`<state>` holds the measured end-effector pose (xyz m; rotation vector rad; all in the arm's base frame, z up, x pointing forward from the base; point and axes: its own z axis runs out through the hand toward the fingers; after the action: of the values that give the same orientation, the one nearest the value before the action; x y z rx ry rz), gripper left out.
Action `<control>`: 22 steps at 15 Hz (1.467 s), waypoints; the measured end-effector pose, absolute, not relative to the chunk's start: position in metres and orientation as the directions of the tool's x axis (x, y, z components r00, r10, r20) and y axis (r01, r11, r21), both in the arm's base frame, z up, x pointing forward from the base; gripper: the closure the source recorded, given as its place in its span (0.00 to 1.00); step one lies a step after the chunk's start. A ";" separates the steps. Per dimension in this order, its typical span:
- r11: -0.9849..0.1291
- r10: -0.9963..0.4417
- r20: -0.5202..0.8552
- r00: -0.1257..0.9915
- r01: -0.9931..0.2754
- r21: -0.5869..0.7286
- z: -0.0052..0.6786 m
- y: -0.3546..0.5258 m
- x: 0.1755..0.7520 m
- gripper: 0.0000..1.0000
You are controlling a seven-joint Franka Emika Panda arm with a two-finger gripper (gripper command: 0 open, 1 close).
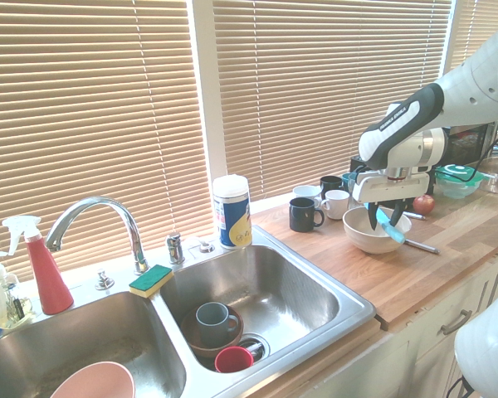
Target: Put the knife into the sink
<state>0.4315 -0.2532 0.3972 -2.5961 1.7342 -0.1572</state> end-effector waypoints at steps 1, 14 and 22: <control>-0.387 -0.921 0.073 0.382 -0.920 -0.067 0.396 -0.251 0.433 1.00; -0.396 -0.917 0.075 0.391 -0.916 -0.070 0.397 -0.246 0.447 1.00; -0.490 -0.872 0.093 0.481 -0.857 -0.158 0.500 -0.187 0.459 1.00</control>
<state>0.4588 -0.1874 0.5001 -2.6256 1.5367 -0.2461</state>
